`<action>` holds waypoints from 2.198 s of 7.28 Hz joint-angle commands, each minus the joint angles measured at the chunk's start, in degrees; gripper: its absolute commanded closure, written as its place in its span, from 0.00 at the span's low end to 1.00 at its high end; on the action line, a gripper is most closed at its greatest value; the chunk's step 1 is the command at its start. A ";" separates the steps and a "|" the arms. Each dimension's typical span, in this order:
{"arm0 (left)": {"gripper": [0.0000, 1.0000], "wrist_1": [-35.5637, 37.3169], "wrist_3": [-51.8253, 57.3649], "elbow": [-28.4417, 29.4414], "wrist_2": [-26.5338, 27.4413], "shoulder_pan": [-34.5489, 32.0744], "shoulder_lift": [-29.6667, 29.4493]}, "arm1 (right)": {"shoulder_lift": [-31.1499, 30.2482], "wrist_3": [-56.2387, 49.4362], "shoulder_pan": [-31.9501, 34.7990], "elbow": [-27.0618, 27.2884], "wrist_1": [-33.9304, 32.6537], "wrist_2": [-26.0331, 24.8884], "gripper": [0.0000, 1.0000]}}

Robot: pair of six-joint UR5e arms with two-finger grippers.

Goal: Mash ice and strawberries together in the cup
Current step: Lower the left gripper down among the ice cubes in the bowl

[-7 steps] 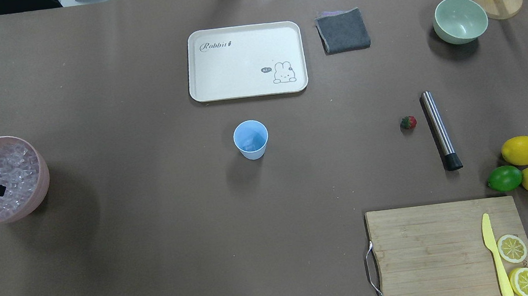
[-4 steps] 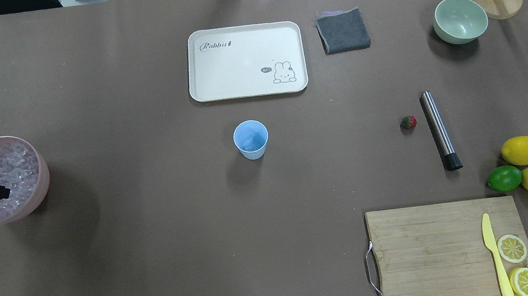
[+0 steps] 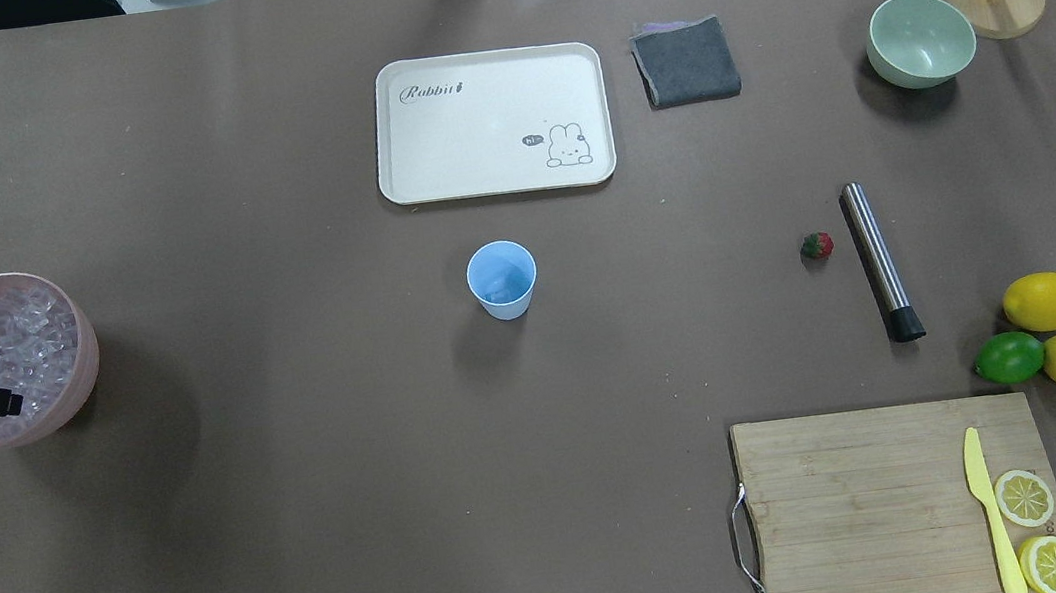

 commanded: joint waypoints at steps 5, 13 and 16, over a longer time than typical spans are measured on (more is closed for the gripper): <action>0.42 -0.12 -0.72 0.10 0.12 1.84 0.05 | 0.72 0.13 -0.06 -0.62 -0.07 -0.09 0.00; 0.42 -0.12 -0.63 0.53 0.47 2.37 -0.04 | 0.80 0.13 -0.15 -1.06 -0.07 -0.18 0.00; 0.70 -0.12 0.25 0.45 0.56 2.37 -0.13 | 0.80 0.13 -0.15 -0.98 -0.07 -0.18 0.00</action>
